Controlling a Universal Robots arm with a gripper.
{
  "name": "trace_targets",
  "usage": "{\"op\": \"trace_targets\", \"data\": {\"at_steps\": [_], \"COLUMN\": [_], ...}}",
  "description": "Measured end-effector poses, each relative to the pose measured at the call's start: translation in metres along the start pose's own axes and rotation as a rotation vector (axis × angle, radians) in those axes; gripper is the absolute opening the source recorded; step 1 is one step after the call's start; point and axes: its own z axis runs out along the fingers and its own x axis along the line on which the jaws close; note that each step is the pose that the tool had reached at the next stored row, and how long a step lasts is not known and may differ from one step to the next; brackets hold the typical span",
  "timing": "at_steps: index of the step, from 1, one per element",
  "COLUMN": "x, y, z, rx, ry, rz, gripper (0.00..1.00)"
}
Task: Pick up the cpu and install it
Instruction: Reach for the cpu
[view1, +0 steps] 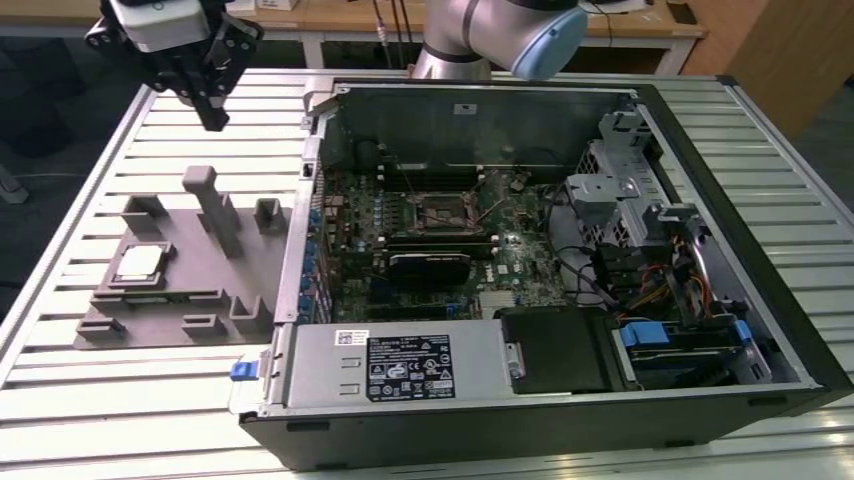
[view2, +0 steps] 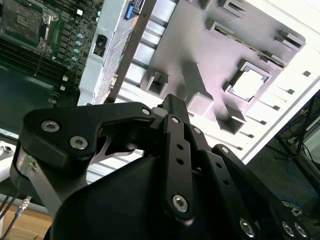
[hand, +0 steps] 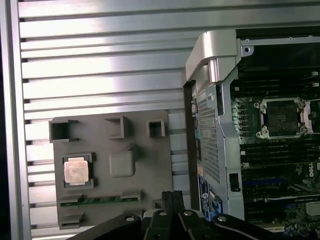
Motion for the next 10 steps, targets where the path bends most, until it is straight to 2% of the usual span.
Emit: {"op": "trace_targets", "data": {"at_steps": [10], "x": [0.0158], "y": [-0.0015], "z": [0.0010], "rx": [0.0000], "ry": [-0.0003], "rz": [0.001], "gripper": [0.11]}}
